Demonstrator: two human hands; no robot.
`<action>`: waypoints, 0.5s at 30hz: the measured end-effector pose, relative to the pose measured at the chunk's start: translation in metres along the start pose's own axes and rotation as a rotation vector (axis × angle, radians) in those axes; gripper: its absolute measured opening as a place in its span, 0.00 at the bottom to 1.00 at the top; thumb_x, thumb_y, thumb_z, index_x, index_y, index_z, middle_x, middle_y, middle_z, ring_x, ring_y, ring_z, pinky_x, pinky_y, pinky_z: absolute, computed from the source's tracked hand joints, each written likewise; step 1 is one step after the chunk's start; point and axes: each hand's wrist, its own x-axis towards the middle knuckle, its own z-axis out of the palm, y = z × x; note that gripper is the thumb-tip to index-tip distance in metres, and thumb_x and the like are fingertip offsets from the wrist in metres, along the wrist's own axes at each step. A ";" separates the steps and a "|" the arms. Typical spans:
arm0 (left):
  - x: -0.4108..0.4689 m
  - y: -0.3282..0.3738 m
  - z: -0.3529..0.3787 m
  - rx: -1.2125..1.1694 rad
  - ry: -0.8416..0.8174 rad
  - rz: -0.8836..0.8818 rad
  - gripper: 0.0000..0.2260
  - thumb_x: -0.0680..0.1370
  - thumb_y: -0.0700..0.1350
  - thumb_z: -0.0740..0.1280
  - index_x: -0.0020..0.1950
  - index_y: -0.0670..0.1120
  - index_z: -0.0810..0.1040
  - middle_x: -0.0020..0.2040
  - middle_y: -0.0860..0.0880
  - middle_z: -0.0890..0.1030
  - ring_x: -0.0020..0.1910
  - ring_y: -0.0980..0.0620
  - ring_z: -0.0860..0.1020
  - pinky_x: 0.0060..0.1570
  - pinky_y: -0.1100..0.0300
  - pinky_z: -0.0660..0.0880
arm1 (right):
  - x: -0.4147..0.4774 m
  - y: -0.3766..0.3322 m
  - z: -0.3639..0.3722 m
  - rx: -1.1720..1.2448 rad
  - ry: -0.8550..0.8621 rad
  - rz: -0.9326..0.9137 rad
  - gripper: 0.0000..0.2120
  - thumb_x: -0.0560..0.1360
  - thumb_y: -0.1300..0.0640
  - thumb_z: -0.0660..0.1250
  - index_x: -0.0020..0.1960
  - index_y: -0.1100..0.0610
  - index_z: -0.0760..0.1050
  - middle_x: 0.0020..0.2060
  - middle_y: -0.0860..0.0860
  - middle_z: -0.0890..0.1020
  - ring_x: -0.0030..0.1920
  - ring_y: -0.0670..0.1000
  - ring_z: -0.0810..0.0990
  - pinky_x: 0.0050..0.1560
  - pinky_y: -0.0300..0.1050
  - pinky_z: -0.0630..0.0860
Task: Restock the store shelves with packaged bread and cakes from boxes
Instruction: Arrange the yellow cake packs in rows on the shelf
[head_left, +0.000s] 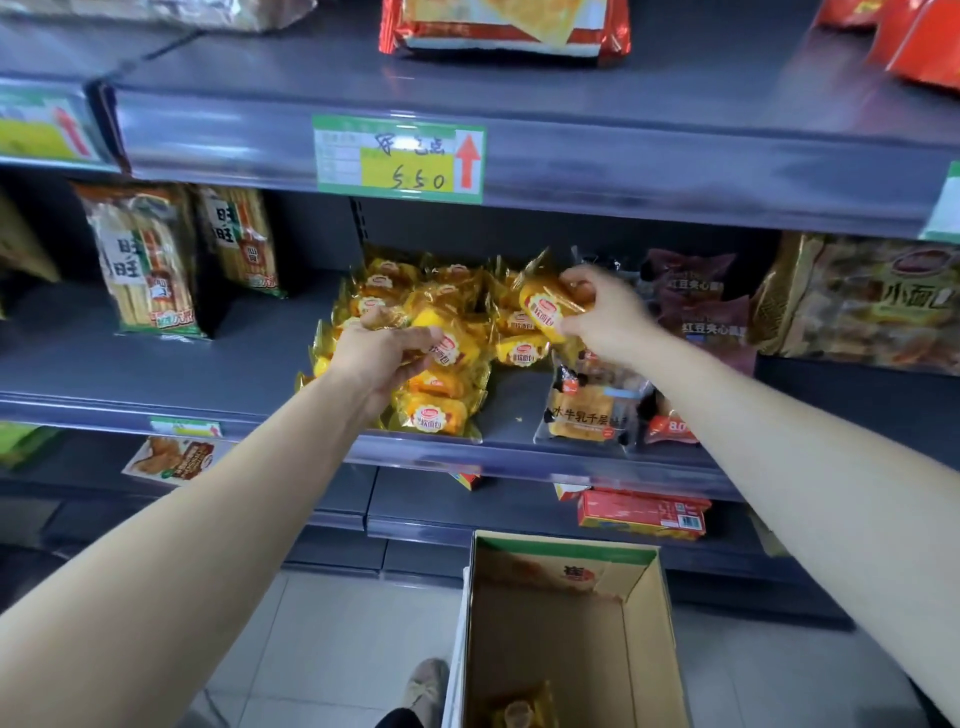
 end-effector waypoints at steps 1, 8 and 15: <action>0.002 0.001 -0.001 -0.012 0.008 0.012 0.39 0.70 0.30 0.71 0.76 0.42 0.54 0.44 0.44 0.82 0.41 0.51 0.80 0.48 0.57 0.77 | 0.008 -0.001 0.005 -0.039 0.021 -0.001 0.27 0.71 0.67 0.69 0.67 0.53 0.68 0.62 0.54 0.74 0.56 0.55 0.76 0.46 0.44 0.75; 0.016 0.000 -0.002 0.011 -0.005 -0.041 0.37 0.70 0.30 0.72 0.75 0.40 0.58 0.51 0.41 0.82 0.40 0.49 0.82 0.39 0.60 0.82 | 0.039 0.001 0.037 -0.194 -0.127 -0.059 0.26 0.72 0.66 0.68 0.67 0.52 0.70 0.67 0.52 0.72 0.61 0.54 0.74 0.49 0.39 0.70; 0.032 -0.010 -0.002 0.090 0.032 -0.057 0.26 0.69 0.33 0.73 0.62 0.45 0.68 0.49 0.45 0.82 0.47 0.47 0.83 0.44 0.56 0.82 | 0.057 -0.002 0.035 -0.181 -0.302 -0.074 0.23 0.70 0.68 0.69 0.63 0.53 0.72 0.62 0.53 0.72 0.53 0.51 0.73 0.39 0.39 0.71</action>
